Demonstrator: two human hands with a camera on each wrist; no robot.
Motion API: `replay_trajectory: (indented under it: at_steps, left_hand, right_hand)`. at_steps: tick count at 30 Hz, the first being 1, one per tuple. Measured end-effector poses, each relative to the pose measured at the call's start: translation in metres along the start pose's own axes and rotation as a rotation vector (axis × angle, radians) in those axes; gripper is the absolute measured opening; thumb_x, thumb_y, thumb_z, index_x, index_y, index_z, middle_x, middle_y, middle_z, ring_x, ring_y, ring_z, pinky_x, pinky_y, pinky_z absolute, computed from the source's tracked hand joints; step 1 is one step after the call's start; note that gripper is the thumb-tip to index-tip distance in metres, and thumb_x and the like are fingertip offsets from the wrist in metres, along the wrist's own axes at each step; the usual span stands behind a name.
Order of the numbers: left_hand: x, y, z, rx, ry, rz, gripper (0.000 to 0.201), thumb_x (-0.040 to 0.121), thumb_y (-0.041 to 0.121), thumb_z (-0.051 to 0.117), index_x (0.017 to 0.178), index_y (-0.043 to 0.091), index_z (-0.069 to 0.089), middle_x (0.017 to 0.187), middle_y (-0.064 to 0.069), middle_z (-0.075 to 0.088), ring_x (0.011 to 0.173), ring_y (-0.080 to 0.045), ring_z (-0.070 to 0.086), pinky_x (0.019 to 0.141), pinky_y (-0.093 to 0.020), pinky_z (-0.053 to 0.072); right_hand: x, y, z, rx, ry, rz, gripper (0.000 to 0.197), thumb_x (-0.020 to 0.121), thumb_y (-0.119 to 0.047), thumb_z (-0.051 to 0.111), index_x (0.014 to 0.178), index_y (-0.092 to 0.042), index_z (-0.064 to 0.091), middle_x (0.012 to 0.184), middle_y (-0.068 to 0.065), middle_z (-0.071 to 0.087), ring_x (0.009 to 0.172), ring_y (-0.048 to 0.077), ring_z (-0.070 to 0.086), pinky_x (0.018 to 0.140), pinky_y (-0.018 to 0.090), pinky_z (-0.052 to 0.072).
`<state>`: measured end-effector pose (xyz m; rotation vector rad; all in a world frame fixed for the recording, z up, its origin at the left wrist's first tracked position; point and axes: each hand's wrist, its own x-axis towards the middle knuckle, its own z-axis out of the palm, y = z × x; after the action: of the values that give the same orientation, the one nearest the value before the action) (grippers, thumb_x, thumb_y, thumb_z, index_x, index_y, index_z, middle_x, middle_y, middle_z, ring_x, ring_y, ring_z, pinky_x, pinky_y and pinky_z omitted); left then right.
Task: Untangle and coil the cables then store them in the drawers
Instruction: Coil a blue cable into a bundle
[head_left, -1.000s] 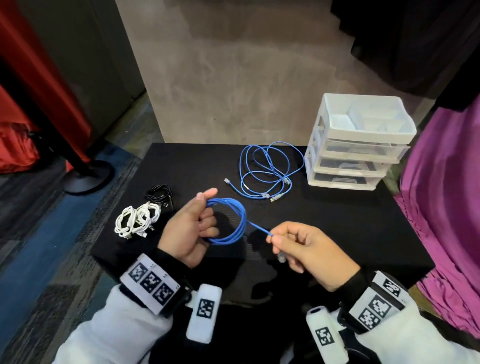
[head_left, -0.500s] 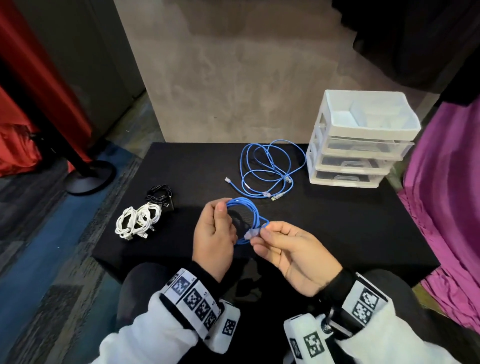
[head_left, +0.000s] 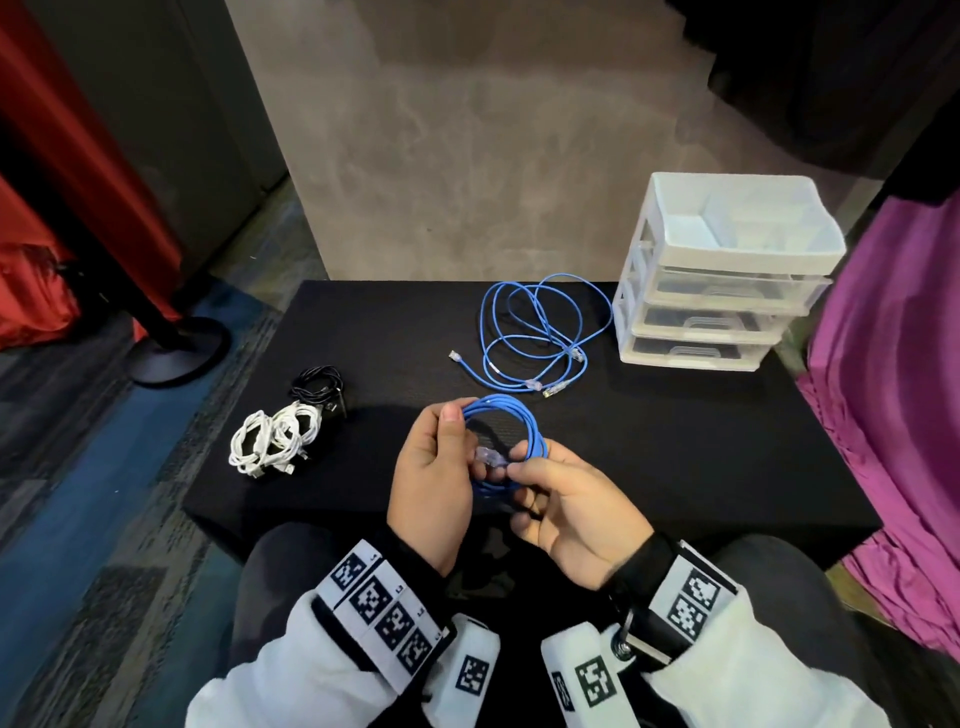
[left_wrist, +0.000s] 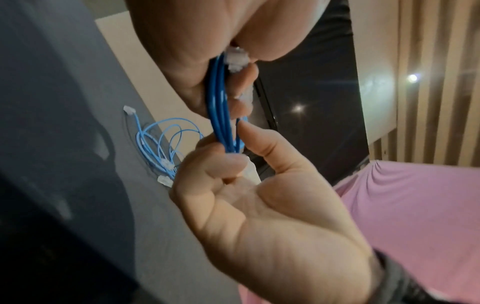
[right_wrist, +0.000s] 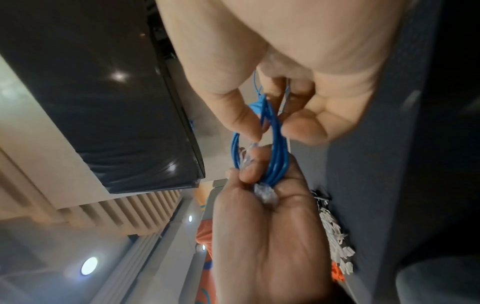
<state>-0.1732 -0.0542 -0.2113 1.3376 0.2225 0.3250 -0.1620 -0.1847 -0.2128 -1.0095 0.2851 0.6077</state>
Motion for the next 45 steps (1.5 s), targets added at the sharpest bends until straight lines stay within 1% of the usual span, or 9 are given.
replay_trajectory:
  at_steps: [4, 11, 15, 18, 24, 29, 33, 36, 45]
  left_hand:
    - [-0.001, -0.002, -0.008, 0.279, -0.041, 0.149, 0.025, 0.108, 0.023, 0.046, 0.106, 0.019, 0.070, 0.068, -0.001, 0.059, 0.068, -0.011, 0.057, 0.069, -0.028, 0.051]
    - [-0.001, 0.002, -0.018, 0.343, -0.119, 0.196, 0.021, 0.106, 0.021, 0.051, 0.105, 0.021, 0.072, 0.070, -0.007, 0.064, 0.066, -0.010, 0.059, 0.069, -0.029, 0.053]
    - [0.012, -0.001, -0.026, 0.344, -0.001, 0.119, 0.029, 0.105, 0.027, 0.053, 0.093, 0.011, 0.073, 0.062, 0.003, 0.062, 0.062, -0.014, 0.057, 0.065, -0.035, 0.051]
    - [0.016, -0.003, -0.029, 0.246, 0.031, -0.017, 0.030, 0.104, 0.030, 0.054, 0.093, 0.009, 0.073, 0.061, 0.003, 0.060, 0.059, -0.017, 0.056, 0.063, -0.035, 0.052]
    - [0.015, -0.008, -0.032, 0.010, 0.019, -0.222, 0.033, 0.104, 0.034, 0.053, 0.105, 0.007, 0.072, 0.069, 0.002, 0.062, 0.063, -0.015, 0.056, 0.061, -0.030, 0.050]
    - [0.015, -0.008, -0.040, 0.021, -0.058, -0.343, 0.029, 0.105, 0.034, 0.052, 0.107, 0.010, 0.068, 0.081, 0.000, 0.071, 0.072, -0.011, 0.065, 0.062, -0.031, 0.055]
    - [0.018, -0.014, -0.057, 0.164, -0.069, -0.357, 0.012, 0.101, 0.020, 0.061, 0.106, 0.015, 0.070, 0.092, -0.004, 0.070, 0.080, -0.012, 0.066, 0.068, -0.035, 0.060]
    - [0.021, -0.015, -0.074, 0.245, -0.072, -0.378, 0.012, 0.099, 0.017, 0.065, 0.106, 0.010, 0.070, 0.087, -0.007, 0.065, 0.071, -0.010, 0.063, 0.064, -0.031, 0.060]
    - [0.039, -0.006, -0.133, 0.249, 0.078, -0.357, 0.015, 0.098, 0.016, 0.067, 0.108, 0.005, 0.067, 0.086, -0.010, 0.064, 0.072, -0.013, 0.064, 0.064, -0.030, 0.063]
  right_hand:
    - [0.005, 0.002, 0.000, -0.019, 0.113, -0.011, 0.031, 0.088, 0.004, 0.054, 0.077, -0.025, 0.059, 0.068, -0.002, 0.049, 0.056, 0.009, 0.040, 0.048, 0.022, 0.035]
    - [0.006, 0.006, 0.005, -0.134, 0.160, -0.060, 0.030, 0.081, 0.008, 0.046, 0.075, -0.019, 0.055, 0.072, 0.003, 0.059, 0.053, 0.011, 0.038, 0.043, 0.023, 0.023]
    - [0.002, 0.009, 0.002, -0.223, -0.021, -0.006, 0.023, 0.091, -0.002, 0.059, 0.080, -0.022, 0.063, 0.080, 0.002, 0.066, 0.057, 0.010, 0.048, 0.047, 0.025, 0.030]
    - [-0.002, 0.013, -0.005, -0.130, -0.166, -0.003, 0.009, 0.095, -0.009, 0.065, 0.098, -0.017, 0.066, 0.089, 0.005, 0.067, 0.068, 0.014, 0.057, 0.056, 0.027, 0.040]
    - [0.001, 0.017, -0.011, -0.105, -0.121, -0.068, 0.040, 0.088, -0.018, 0.071, 0.127, -0.007, 0.065, 0.107, 0.007, 0.070, 0.075, 0.011, 0.058, 0.057, 0.026, 0.038]
    - [0.011, 0.017, -0.016, -0.140, -0.051, -0.125, 0.021, 0.098, 0.000, 0.059, 0.116, -0.007, 0.067, 0.087, 0.004, 0.071, 0.068, 0.011, 0.055, 0.049, 0.019, 0.040]
    - [0.026, 0.017, -0.019, -0.254, -0.014, -0.173, 0.019, 0.098, 0.002, 0.058, 0.112, -0.004, 0.070, 0.090, 0.009, 0.069, 0.065, 0.010, 0.054, 0.050, 0.020, 0.039]
    - [0.041, 0.015, -0.015, -0.307, -0.011, -0.194, 0.016, 0.098, 0.001, 0.060, 0.112, -0.002, 0.068, 0.090, 0.010, 0.071, 0.063, 0.009, 0.052, 0.050, 0.019, 0.040]
    - [0.091, 0.022, 0.047, -0.504, -0.067, -0.179, 0.012, 0.099, 0.000, 0.060, 0.106, -0.009, 0.064, 0.085, 0.007, 0.065, 0.062, 0.011, 0.056, 0.047, 0.019, 0.045]
